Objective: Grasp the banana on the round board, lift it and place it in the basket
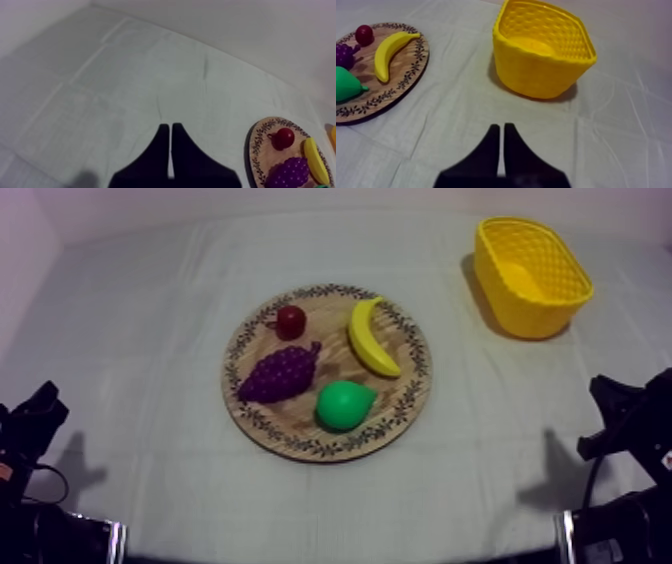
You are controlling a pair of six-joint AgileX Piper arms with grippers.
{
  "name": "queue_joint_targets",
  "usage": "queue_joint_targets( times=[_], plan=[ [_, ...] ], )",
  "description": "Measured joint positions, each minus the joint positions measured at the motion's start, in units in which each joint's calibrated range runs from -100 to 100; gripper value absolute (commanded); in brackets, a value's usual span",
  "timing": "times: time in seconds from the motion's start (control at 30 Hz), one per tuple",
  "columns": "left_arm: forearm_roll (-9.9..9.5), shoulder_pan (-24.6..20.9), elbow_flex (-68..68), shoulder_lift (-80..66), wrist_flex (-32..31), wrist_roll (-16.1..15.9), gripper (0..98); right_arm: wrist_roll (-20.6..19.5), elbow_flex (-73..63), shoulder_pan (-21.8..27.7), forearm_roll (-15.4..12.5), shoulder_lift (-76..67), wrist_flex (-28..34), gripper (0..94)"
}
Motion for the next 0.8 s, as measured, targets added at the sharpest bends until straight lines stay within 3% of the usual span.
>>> queue_joint_targets(
  times=[0.63, 0.8],
  plan=[
    [0.00, 0.0, 0.0, 0.0, 0.0, 0.0, 0.1, -0.2, 0.0, 0.1, 0.0, 0.0, 0.0, 0.5],
    [0.00, 0.0, 0.0, 0.0, 0.0, 0.0, 0.1, 2.6, 0.0, 0.3, 0.0, 0.0, -0.5, 0.6]
  ],
)
